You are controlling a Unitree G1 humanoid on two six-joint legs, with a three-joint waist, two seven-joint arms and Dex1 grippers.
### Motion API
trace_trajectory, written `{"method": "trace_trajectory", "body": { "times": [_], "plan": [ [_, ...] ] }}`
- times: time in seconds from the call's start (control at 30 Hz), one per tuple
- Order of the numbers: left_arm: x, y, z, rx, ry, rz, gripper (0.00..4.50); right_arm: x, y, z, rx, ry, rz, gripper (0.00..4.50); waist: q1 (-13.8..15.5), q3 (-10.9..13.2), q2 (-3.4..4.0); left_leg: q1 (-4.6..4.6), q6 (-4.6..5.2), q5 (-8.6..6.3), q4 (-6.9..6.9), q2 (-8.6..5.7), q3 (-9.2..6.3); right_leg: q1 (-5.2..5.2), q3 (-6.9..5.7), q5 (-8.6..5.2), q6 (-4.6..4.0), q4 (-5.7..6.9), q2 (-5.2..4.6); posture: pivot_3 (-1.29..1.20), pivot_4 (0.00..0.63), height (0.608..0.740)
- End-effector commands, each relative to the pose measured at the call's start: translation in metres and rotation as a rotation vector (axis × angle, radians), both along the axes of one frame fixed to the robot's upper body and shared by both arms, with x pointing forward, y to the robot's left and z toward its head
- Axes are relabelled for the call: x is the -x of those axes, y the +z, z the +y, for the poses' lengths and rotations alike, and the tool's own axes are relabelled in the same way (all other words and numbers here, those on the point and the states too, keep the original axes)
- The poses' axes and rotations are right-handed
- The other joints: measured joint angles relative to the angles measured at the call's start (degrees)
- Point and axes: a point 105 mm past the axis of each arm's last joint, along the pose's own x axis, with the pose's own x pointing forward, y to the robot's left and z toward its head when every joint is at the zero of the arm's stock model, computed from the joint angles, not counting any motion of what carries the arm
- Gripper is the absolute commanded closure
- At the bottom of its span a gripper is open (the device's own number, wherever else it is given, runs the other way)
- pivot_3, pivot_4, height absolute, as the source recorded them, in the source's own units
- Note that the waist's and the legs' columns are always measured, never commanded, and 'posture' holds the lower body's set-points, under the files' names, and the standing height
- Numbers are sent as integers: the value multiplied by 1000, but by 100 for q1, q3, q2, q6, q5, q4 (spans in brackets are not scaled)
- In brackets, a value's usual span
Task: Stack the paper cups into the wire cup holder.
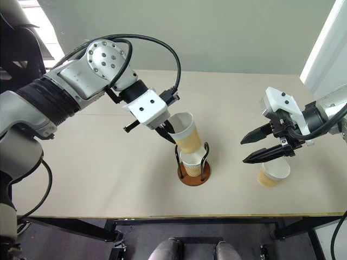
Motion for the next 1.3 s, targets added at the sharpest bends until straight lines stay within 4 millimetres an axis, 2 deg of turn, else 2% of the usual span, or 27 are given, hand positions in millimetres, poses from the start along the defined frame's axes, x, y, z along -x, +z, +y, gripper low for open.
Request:
{"method": "trace_trajectory", "body": {
  "times": [0.03,0.33,0.67,0.7,0.77,1.07,1.1,1.2,1.3],
  "plan": [
    [4,4,3,-29,-26,-13,4449,3,7,3,-10,13,-38,1826,4,1,1,1,0,0,-1,-5,8,0,-5,-1,-1,-1,6,0,150,740],
    [12,3,2,-37,-46,10,4449,3,6,4,-12,14,-41,1826,6,0,3,2,1,-2,0,-6,4,-1,-5,-1,-3,0,5,0,150,740],
    [5,2,8,-74,-5,-2,4449,3,5,4,-15,10,-44,1826,7,2,5,-3,0,-3,4,4,-8,1,2,-1,-3,0,-3,0,150,740],
    [4,1,9,-78,-1,-6,4062,3,5,4,-15,9,-45,1826,11,1,5,-1,0,-3,-2,-1,-1,0,1,-1,-4,-1,1,0,150,740],
    [1,0,10,-81,2,-19,3570,3,5,5,-16,10,-46,1826,7,1,7,-3,0,-4,3,3,-8,0,2,-2,-4,0,-3,0,150,740],
    [-5,2,9,-42,8,-31,265,3,3,1,9,5,-54,1826,11,1,4,-5,3,-8,3,-3,3,1,1,-2,1,-6,0,0,150,740],
    [-5,4,7,-12,16,-19,23,3,1,-1,22,1,-55,1826,18,1,4,-3,3,-9,3,-7,4,0,-5,-2,1,-6,3,0,150,740],
    [-3,17,-2,136,61,61,23,5,-8,-12,87,-9,-52,1826,28,1,2,-4,3,-10,-2,-8,8,0,-8,-7,-1,-6,5,0,150,740],
    [-4,30,-2,254,114,118,23,10,-18,-24,156,-18,-37,1826,37,0,3,-4,4,-14,-1,-6,8,1,-7,-10,2,-6,1,0,150,740]
  ]
}}
